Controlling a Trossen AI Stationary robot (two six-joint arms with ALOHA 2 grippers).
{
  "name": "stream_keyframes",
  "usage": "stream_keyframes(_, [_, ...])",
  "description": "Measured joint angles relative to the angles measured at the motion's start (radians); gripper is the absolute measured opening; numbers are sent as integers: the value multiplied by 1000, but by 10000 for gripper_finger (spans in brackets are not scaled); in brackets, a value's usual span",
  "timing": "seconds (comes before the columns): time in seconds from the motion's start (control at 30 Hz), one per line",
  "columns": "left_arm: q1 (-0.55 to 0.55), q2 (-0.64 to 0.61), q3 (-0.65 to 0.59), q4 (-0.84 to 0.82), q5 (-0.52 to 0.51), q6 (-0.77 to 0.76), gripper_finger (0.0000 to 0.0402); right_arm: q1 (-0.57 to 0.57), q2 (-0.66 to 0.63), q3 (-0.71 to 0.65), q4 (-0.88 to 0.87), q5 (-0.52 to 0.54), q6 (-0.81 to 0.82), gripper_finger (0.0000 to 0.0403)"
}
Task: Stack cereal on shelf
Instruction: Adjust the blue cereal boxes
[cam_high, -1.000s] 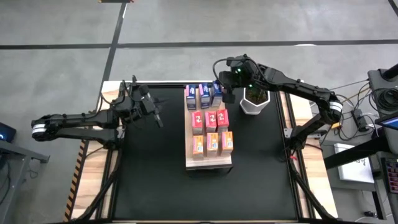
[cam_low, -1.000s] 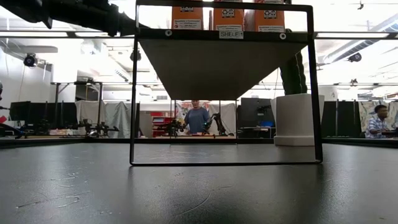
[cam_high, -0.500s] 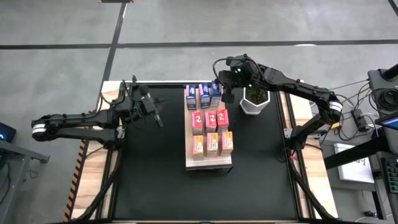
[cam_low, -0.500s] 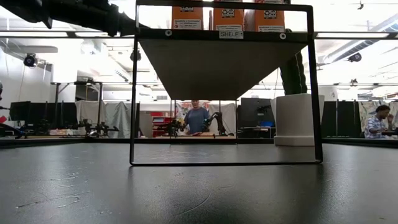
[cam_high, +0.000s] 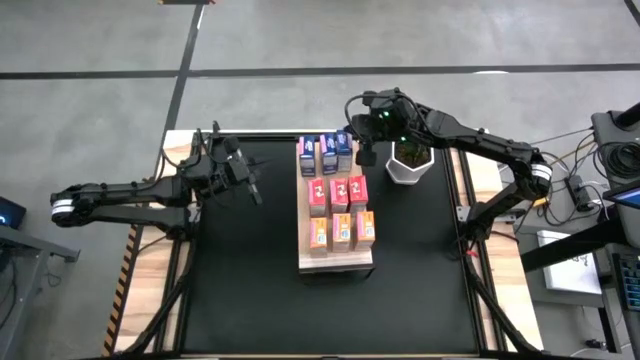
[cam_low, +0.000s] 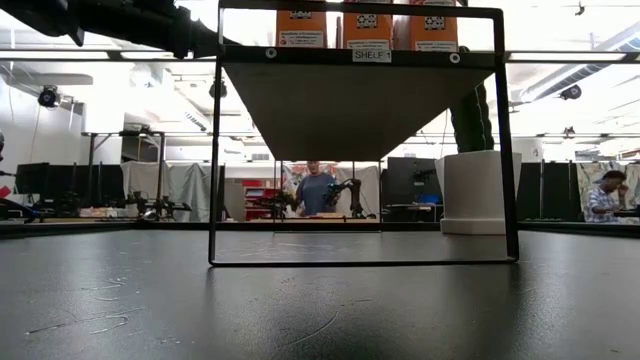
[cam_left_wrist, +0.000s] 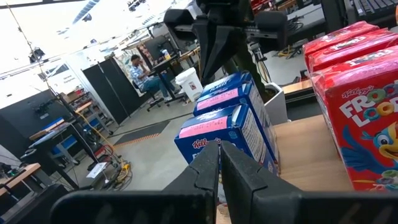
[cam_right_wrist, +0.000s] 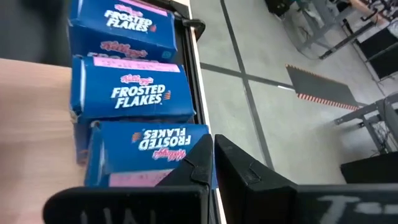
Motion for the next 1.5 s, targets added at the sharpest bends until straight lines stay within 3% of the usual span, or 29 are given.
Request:
stream_keyframes(0.13, [0, 0, 0, 0, 0, 0, 0, 11, -5, 0, 2, -8, -8, 8])
stream_keyframes(0.4, [0, 0, 0, 0, 0, 0, 0, 19, -25, 0, -87, -206, -16, 8])
stream_keyframes(0.9, [0, 0, 0, 0, 0, 0, 0, 17, -30, 0, -131, -202, -40, 8])
stream_keyframes(1.17, [0, 0, 0, 1, 1, 0, 0, 22, -23, 0, -48, -263, -29, 8])
stream_keyframes(1.5, [0, 0, 0, 1, 2, 0, 0, 28, 45, 0, 54, -264, -16, 8])
